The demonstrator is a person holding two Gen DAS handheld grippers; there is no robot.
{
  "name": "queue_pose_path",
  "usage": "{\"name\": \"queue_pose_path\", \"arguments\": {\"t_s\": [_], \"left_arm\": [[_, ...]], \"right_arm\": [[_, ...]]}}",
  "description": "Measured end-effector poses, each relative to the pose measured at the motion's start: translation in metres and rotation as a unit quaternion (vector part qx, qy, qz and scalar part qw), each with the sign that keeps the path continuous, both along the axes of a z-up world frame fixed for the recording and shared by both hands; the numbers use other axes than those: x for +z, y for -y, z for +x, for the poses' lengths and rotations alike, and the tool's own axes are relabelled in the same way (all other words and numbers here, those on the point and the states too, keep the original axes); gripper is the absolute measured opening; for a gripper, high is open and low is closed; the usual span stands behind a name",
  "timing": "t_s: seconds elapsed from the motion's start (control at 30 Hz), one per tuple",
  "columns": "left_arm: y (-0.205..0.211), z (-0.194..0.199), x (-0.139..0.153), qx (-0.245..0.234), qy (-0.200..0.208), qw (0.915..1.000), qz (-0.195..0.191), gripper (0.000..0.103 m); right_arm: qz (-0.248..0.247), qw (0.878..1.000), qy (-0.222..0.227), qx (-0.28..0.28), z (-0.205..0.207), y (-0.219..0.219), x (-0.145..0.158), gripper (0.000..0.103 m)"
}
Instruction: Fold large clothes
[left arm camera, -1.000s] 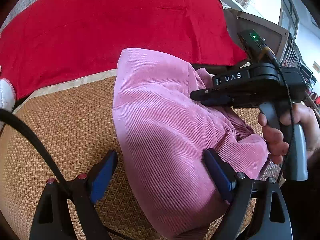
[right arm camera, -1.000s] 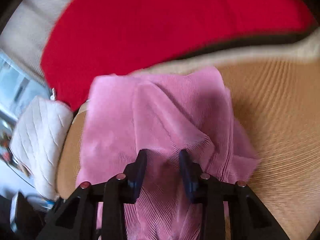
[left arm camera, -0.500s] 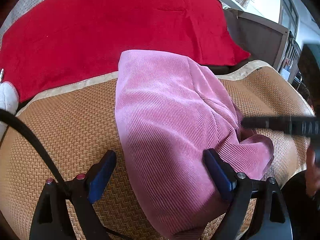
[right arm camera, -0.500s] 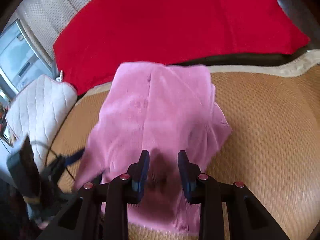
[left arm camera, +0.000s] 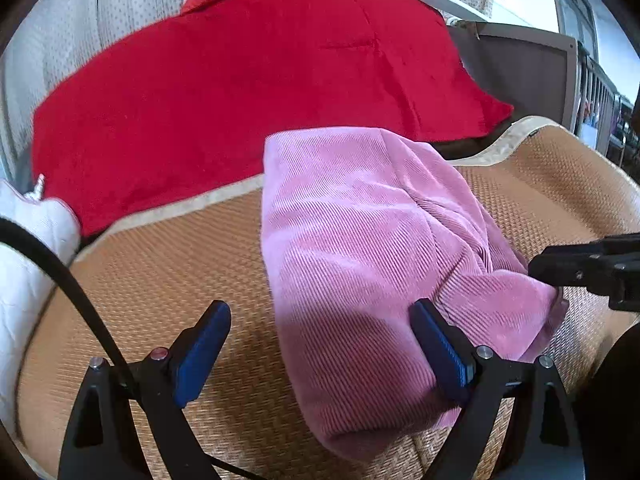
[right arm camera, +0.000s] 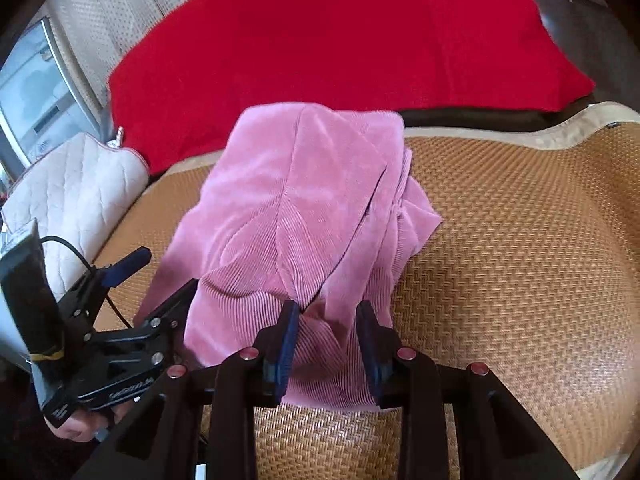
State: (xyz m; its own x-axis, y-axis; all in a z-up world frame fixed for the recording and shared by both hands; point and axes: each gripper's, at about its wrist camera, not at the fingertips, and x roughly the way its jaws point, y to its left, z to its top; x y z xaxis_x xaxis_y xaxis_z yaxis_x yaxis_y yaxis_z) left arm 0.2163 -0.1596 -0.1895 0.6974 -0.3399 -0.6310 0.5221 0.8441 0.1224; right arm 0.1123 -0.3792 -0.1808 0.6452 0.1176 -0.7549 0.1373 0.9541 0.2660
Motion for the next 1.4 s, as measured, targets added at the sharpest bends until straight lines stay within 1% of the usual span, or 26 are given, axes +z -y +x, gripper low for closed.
{"name": "queue_pose_path", "arguments": {"t_s": [0.07,0.13,0.23,0.27,0.33,0.37,0.4,0.53,0.67,0.73,0.8,0.87,0.97,1.03,1.07,1.1,1.13,1.2,1.4], "left_arm": [[-0.005,-0.005,0.004,0.007,0.007,0.9999,0.002,0.092],[-0.012,-0.009,0.007,0.012,0.005,0.9999,-0.011,0.092],[-0.021,-0.006,0.001,0.011,-0.017,0.9995,-0.023,0.093],[-0.023,-0.002,-0.003,0.014,-0.029,0.9992,-0.024,0.093],[-0.028,0.005,-0.011,0.027,-0.05,0.9977,-0.036,0.099],[-0.03,0.005,-0.014,0.03,-0.056,0.9973,-0.037,0.1],[-0.029,0.007,-0.017,0.027,-0.061,0.9973,-0.029,0.1],[-0.026,0.006,-0.018,0.026,-0.053,0.9982,-0.011,0.1],[-0.027,-0.003,-0.005,0.039,-0.049,0.998,-0.008,0.099],[-0.031,-0.013,0.007,0.041,-0.039,0.9984,-0.006,0.099],[-0.035,-0.027,0.022,0.046,-0.014,0.9989,0.001,0.099],[-0.038,-0.039,0.036,0.05,0.01,0.9986,0.008,0.099],[-0.045,-0.057,0.059,0.052,0.041,0.9978,0.001,0.099],[-0.046,-0.071,0.074,0.049,0.056,0.9972,-0.003,0.099],[-0.045,-0.075,0.079,0.047,0.061,0.997,-0.004,0.099],[-0.046,-0.081,0.084,0.044,0.067,0.9968,-0.006,0.099],[-0.047,-0.085,0.089,0.041,0.072,0.9965,-0.008,0.099],[-0.05,-0.089,0.099,0.04,0.082,0.9958,-0.01,0.099],[-0.054,-0.1,0.116,0.047,0.102,0.9936,-0.019,0.099]], "right_arm": [[0.0,1.0,0.003,0.004,0.002,-0.004,0.0,0.034],[0.006,1.0,-0.001,0.003,0.005,-0.008,-0.007,0.034],[0.015,0.999,-0.028,0.013,0.021,-0.012,-0.034,0.034],[0.015,1.0,-0.024,0.013,0.021,-0.012,-0.038,0.035],[0.005,1.0,-0.019,0.014,0.021,-0.016,-0.038,0.035],[-0.003,1.0,-0.02,0.016,0.021,-0.018,-0.037,0.035],[-0.005,1.0,-0.02,0.018,0.022,-0.019,-0.037,0.035],[-0.012,1.0,-0.011,0.019,0.018,-0.022,-0.036,0.035],[-0.041,0.999,-0.006,0.019,0.006,-0.035,-0.025,0.036],[-0.069,0.998,0.0,0.013,-0.002,-0.043,-0.012,0.036],[-0.104,0.994,0.016,0.019,-0.011,-0.053,0.001,0.036],[-0.127,0.991,0.024,0.022,-0.017,-0.06,0.006,0.036],[-0.154,0.987,0.031,0.023,-0.028,-0.069,0.02,0.036],[-0.17,0.984,0.04,0.02,-0.034,-0.073,0.028,0.038],[-0.174,0.984,0.044,0.019,-0.037,-0.074,0.034,0.05],[-0.179,0.982,0.051,0.015,-0.041,-0.076,0.039,0.068],[-0.186,0.981,0.062,0.01,-0.047,-0.078,0.045,0.071],[-0.201,0.976,0.084,0.006,-0.056,-0.082,0.057,0.071],[-0.231,0.967,0.106,0.001,-0.073,-0.09,0.083,0.071]]}}
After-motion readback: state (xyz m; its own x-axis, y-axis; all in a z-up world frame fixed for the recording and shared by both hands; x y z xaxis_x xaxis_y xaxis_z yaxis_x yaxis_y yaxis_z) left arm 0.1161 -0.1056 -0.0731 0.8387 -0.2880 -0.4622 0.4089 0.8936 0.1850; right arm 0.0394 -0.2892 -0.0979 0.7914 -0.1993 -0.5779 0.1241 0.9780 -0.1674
